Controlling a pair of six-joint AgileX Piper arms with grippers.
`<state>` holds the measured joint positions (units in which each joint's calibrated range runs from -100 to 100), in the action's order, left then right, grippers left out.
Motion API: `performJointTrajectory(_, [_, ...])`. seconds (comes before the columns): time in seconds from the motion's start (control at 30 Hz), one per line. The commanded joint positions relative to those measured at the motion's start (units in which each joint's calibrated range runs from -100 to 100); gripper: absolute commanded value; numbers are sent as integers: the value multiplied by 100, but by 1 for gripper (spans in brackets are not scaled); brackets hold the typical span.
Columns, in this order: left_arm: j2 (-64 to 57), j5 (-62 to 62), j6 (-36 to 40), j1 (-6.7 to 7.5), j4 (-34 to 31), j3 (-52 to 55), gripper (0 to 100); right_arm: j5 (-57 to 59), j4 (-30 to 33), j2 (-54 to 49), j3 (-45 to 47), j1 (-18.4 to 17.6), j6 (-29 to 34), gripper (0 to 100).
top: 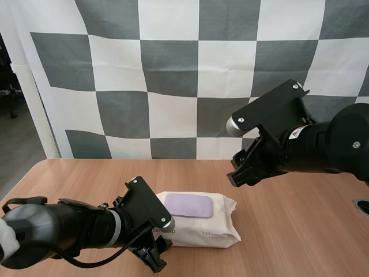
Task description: Open the wet wipes lid
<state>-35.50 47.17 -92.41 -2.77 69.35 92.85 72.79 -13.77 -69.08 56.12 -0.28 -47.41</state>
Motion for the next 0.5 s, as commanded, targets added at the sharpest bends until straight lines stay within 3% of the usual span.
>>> performJointTrajectory(0.0, [5,0,-87,4,12,-6,100,30,-1,2,-5,3,2,100])
performJointTrajectory(0.07, [5,0,-87,4,62,-6,82,30,-1,2,-5,3,2,100])
performJointTrajectory(0.27, [5,-23,-87,4,223,-60,3,126,-1,2,-5,3,2,100])
performJointTrajectory(0.47, [5,-357,-87,4,344,-183,0,684,-233,2,-5,3,-269,100])
